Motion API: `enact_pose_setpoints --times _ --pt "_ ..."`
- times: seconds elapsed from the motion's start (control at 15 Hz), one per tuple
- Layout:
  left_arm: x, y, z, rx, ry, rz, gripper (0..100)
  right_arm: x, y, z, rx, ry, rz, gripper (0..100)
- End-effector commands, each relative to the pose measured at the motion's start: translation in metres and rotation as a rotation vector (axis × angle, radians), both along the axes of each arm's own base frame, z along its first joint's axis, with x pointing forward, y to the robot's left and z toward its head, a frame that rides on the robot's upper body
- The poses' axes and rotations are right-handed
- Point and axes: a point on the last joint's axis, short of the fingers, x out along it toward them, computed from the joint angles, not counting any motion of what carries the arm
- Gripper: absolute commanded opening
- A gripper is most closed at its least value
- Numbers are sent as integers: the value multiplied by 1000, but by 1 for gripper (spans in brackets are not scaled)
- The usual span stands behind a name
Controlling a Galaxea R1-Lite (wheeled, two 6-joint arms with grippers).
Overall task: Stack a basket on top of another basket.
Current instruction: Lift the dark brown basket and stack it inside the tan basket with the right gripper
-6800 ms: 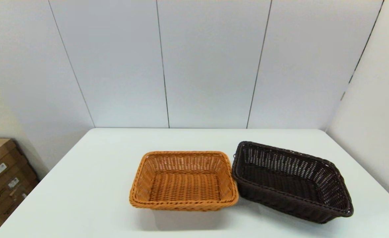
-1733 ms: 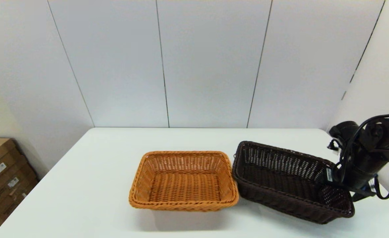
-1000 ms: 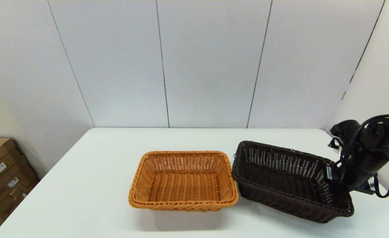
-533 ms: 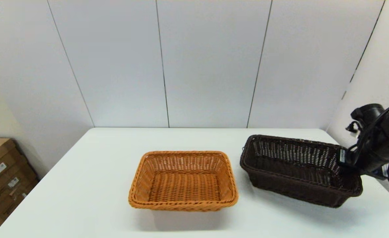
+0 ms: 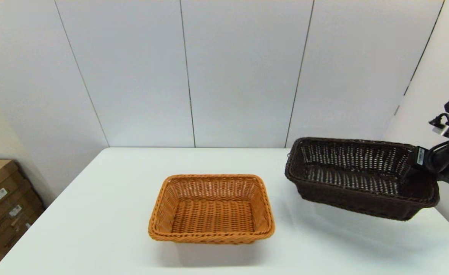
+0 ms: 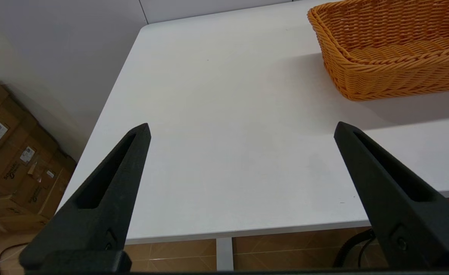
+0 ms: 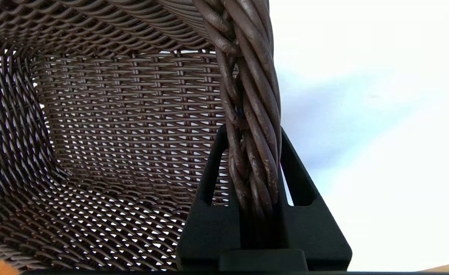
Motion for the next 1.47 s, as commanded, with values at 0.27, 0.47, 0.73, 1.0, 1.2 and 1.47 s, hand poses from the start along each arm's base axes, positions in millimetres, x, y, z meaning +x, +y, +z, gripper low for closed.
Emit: enact_pose_setpoints --times 0.27,0.47,0.73,1.0,1.2,1.47 --pt "0 0 0 1 2 0 100 -31 18 36 237 -15 287 0" --pt "0 0 0 1 2 0 100 -37 23 48 337 -38 386 0" --pt "0 0 0 1 2 0 100 -31 42 48 344 -26 462 0" --pt "0 0 0 1 2 0 100 -20 86 41 373 47 554 0" --pt "0 0 0 1 2 0 100 -14 123 37 365 108 588 0" --pt "0 0 0 1 2 0 100 -2 159 31 362 155 585 0"
